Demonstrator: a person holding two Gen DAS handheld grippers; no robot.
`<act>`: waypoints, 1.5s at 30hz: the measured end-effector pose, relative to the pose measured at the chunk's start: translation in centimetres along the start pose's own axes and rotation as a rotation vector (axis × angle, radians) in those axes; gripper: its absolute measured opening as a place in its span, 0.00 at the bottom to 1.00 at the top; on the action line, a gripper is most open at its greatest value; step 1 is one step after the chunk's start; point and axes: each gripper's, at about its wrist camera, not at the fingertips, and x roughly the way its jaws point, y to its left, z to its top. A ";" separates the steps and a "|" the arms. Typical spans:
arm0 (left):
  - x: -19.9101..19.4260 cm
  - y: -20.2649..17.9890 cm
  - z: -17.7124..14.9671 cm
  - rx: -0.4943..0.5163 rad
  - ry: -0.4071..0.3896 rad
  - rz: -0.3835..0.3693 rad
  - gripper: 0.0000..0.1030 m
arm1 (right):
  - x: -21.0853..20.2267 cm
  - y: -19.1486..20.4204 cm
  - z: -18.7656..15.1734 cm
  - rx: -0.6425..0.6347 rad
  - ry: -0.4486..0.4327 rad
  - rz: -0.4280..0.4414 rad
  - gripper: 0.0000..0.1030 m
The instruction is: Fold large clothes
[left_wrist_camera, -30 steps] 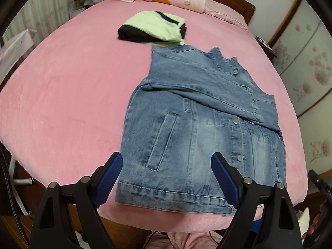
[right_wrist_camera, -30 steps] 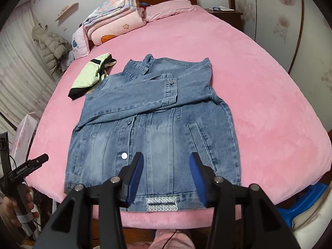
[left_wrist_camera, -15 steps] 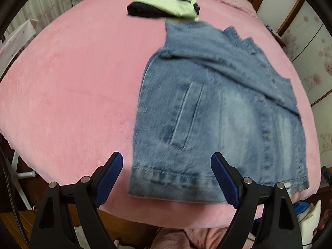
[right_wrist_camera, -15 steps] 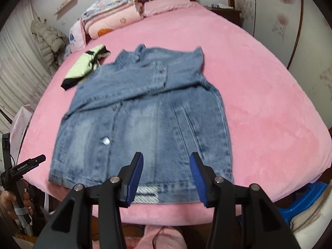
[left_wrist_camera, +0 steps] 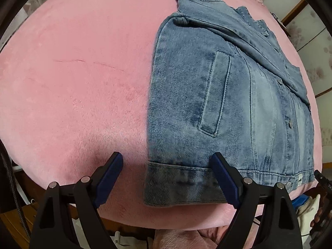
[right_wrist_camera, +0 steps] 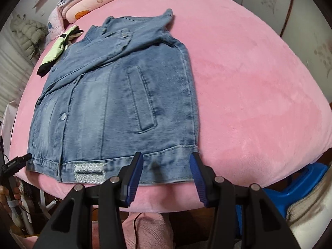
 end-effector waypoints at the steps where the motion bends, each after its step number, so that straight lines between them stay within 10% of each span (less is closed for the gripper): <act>1: 0.1 0.1 0.0 -0.005 0.001 -0.007 0.83 | 0.3 -0.3 0.1 0.008 0.000 0.000 0.45; 18: 2.3 1.1 0.5 -0.056 0.019 -0.078 0.92 | 3.5 -3.4 -0.2 0.118 0.141 0.193 0.45; 22: 2.1 0.6 0.1 0.017 0.029 -0.100 0.80 | 3.9 -3.5 -0.8 0.099 0.184 0.212 0.41; 31: 3.3 -0.7 0.4 -0.021 0.087 -0.045 0.88 | 5.3 -3.0 -0.1 0.133 0.239 0.151 0.36; 35: 3.4 -3.8 1.6 0.036 0.153 0.020 0.17 | 3.5 -1.1 0.3 0.046 0.219 0.050 0.18; 39: 2.2 -7.0 2.4 0.109 0.176 0.146 0.12 | 0.5 0.2 0.9 0.019 0.164 0.028 0.10; 45: -2.4 -6.2 3.8 -0.010 0.118 -0.015 0.11 | -5.3 3.3 2.7 -0.036 0.040 0.042 0.06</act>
